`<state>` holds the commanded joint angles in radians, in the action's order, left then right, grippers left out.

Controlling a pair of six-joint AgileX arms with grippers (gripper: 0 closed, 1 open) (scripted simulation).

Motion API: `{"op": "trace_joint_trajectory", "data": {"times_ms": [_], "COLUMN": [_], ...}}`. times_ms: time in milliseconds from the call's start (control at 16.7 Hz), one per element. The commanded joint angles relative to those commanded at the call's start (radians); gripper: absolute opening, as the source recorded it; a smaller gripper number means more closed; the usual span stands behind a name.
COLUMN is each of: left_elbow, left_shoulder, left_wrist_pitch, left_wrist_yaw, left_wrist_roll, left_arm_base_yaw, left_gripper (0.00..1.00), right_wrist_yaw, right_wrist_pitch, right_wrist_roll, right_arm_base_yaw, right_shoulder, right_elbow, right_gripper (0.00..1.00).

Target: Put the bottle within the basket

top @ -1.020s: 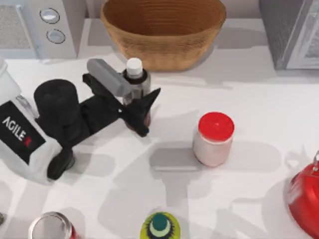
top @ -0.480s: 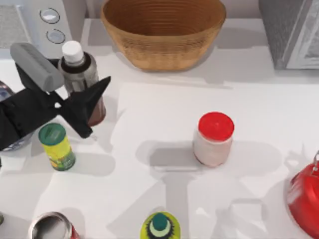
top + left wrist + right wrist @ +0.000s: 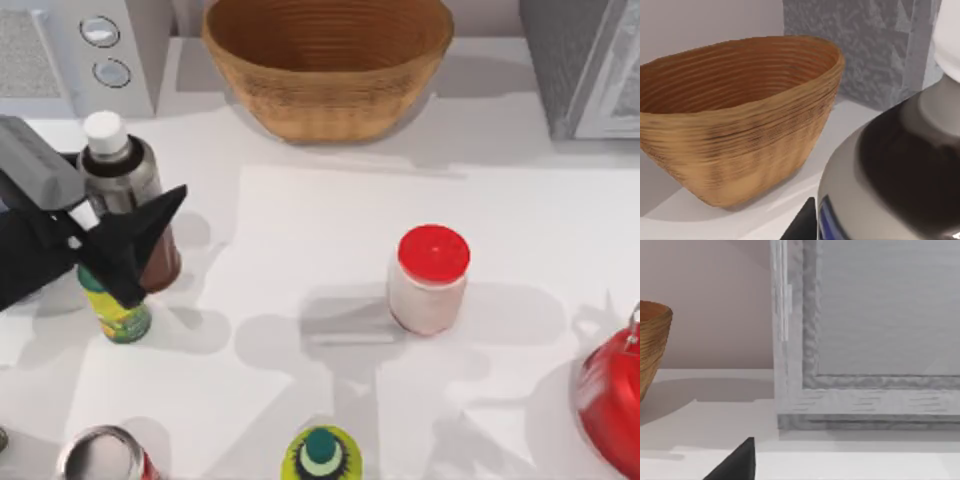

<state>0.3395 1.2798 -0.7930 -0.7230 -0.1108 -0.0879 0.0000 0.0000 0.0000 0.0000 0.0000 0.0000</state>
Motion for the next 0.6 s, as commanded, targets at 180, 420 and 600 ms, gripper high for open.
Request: {"op": "trace_joint_trajectory", "data": {"times_ms": [180,420,600], "left_elbow": [0.015,0.159,0.371], "left_shoulder": [0.012,0.113,0.254], "left_wrist_pitch": [0.000,0.042,0.110], "left_wrist_yaw": [0.012,0.149,0.345], "left_wrist_roll": [0.000,0.018,0.029], "left_arm_base_yaw": [-0.012,-0.089,-0.175], "left_gripper": [0.00,0.00,0.00], "right_wrist_yaw": [0.000,0.000,0.000], "right_wrist_pitch": [0.000,0.000,0.000], "right_wrist_roll": [0.000,0.000,0.000], "right_arm_base_yaw": [0.000,0.000,0.000], "right_shoulder": [0.000,0.000,0.000], "right_elbow": [0.000,0.000,0.000], "right_gripper": [1.00,1.00,1.00]}}
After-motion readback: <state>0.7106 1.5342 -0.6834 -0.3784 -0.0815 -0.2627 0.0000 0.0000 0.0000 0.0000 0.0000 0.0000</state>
